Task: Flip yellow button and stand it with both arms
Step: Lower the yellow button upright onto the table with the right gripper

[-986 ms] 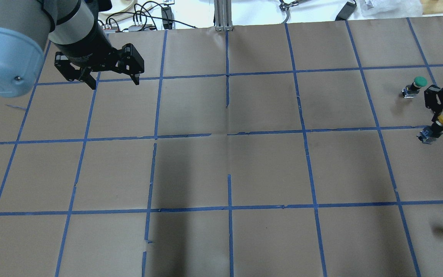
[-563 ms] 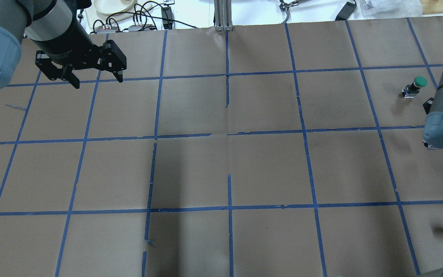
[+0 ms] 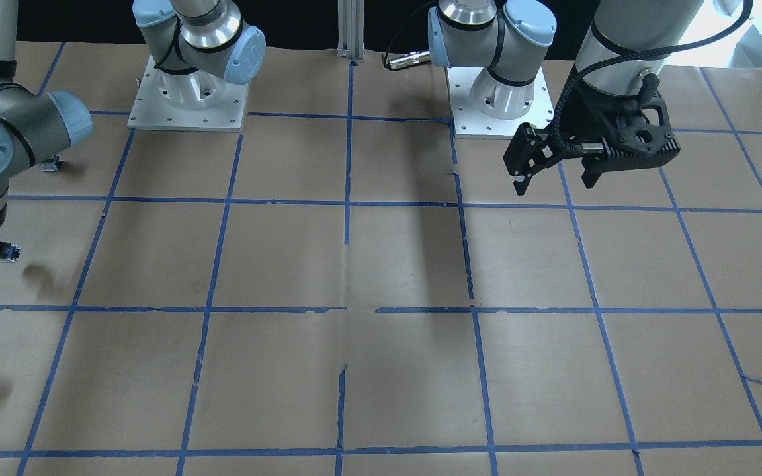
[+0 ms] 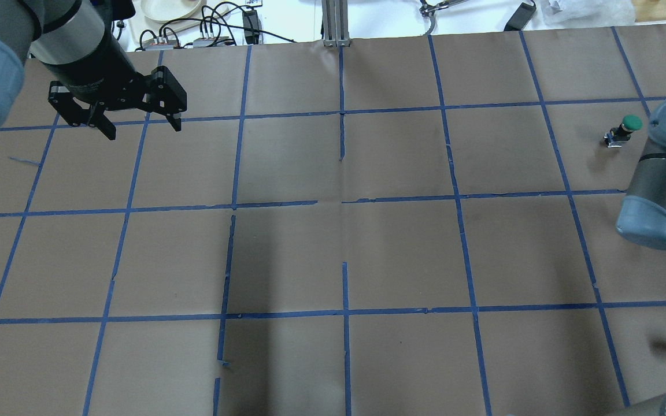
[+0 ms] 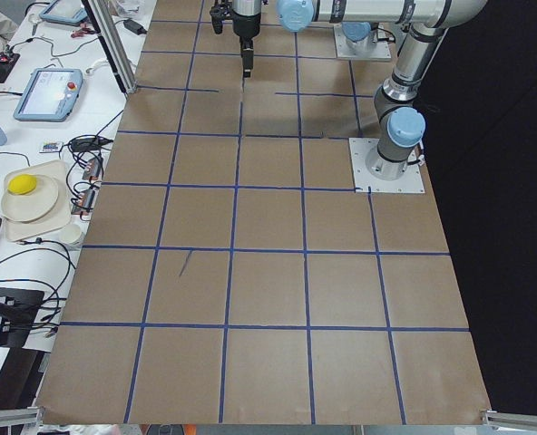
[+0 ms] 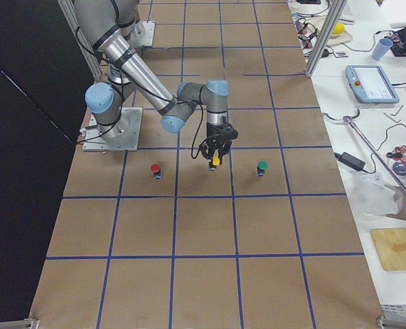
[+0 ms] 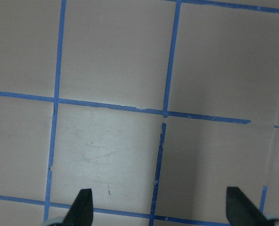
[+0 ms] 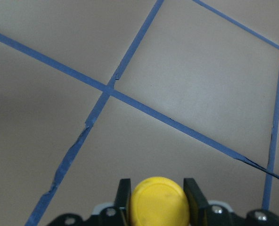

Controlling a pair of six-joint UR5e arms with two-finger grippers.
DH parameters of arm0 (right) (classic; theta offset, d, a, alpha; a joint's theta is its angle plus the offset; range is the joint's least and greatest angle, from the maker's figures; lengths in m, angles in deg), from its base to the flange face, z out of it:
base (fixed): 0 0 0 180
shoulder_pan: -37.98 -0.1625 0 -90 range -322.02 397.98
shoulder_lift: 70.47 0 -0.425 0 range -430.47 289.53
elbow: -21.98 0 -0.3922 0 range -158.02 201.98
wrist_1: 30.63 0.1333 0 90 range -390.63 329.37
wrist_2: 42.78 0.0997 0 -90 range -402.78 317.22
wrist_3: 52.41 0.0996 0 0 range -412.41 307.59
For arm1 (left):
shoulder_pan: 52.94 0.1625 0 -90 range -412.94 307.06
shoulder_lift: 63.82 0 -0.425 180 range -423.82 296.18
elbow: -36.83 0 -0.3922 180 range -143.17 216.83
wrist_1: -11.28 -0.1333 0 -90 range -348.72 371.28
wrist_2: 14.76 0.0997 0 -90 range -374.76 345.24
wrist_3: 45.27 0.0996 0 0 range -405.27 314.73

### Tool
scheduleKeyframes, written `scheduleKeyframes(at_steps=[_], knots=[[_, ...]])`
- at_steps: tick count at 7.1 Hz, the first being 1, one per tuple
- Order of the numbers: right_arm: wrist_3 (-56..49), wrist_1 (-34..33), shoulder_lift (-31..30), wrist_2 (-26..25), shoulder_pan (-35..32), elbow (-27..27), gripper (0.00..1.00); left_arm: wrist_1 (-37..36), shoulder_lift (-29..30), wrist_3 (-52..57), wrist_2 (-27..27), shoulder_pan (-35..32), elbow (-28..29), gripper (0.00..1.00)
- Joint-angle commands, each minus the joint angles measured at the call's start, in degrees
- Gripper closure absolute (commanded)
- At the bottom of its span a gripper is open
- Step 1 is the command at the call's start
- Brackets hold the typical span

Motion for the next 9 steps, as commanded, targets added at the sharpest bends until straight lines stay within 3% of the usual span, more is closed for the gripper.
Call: scheduleKeyframes(at_steps=[1,5,7,9], knots=[[2.0,-1.7,0.9,-1.7,-0.3,0.2,0.91,0.1,0.0,0.7,0.0,0.0,0.0,0.0],[1.6,-3.3,2.5,-1.8,-0.4,0.3,0.88,0.0,0.0,0.7,-0.1,-0.1,-0.1,0.0],[1.1,-3.3,2.3,-1.7,-0.5,0.4,0.77,0.0,0.0,0.6,-0.1,-0.2,-0.1,0.0],[1.1,-3.3,2.5,-1.4,-0.5,0.6,0.75,0.0,0.0,0.7,-0.2,-0.2,-0.1,0.0]])
